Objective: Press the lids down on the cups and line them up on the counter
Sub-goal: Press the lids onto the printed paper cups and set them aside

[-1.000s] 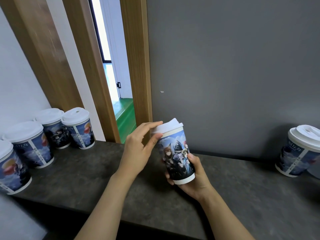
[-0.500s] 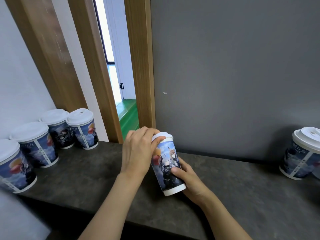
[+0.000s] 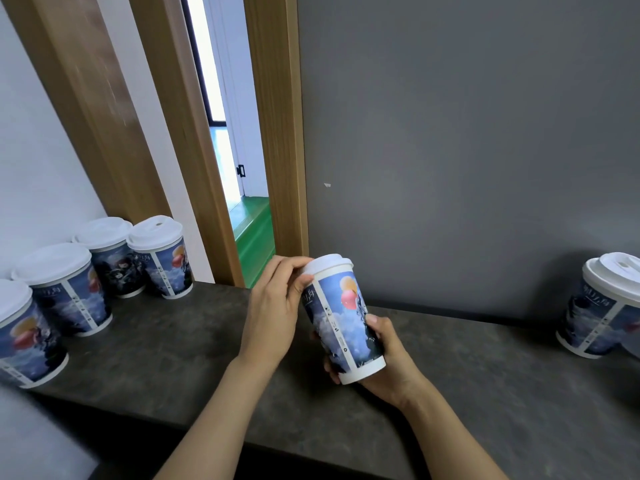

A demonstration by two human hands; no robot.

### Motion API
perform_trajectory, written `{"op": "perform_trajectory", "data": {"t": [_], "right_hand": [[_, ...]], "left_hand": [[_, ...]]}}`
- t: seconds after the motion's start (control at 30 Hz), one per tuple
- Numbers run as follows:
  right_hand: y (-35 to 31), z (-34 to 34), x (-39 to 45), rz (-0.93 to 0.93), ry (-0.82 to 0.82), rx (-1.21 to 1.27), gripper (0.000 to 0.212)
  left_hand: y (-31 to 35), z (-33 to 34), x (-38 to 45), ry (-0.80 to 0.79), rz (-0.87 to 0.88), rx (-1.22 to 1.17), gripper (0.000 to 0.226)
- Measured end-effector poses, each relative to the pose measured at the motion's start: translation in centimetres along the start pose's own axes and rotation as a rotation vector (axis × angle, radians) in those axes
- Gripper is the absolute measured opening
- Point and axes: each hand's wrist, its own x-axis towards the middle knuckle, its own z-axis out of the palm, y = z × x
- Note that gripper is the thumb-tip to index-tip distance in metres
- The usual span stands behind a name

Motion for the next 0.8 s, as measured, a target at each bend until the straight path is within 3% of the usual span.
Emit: {"op": "perform_trajectory", "data": {"t": [0.17,0.27,0.43,0.63,0.73,0.8], "right_hand": [[1.0,0.1,0.3,-0.221,0.257,-0.484,0.075],[0.8,0.0,0.3,-0.259,0.25,-0.439,0.072],[0.0,0.6,-0.3,-0.196,-0.004,-0.075,0.069],[-0.3,0.3,-0.6,-0.025,-0.278,0.03,0.075],[0.3,0.5,-0.3,0.009,-0.231,-0.071,0.073],[0.8,0.6,0.2,-0.074,-0.035,-0.224,0.075]], "left_hand": [[0.4,0.1,0.6,0.092,0.128,0.3,0.028],[1.0,0.1,1.1,0.045,0.1,0.138,0.025],[1.4,-0.4,1.0,-0.012,0.008,-0.21,0.039],[1.4,-0.4,0.8,0.06,0.066,-0.086,0.024],[1.8,-0.6,1.0,0.062,0.134,0.026,0.02],[2.4,-0.5,0.9,0.031,0.187,0.118,0.017]]}}
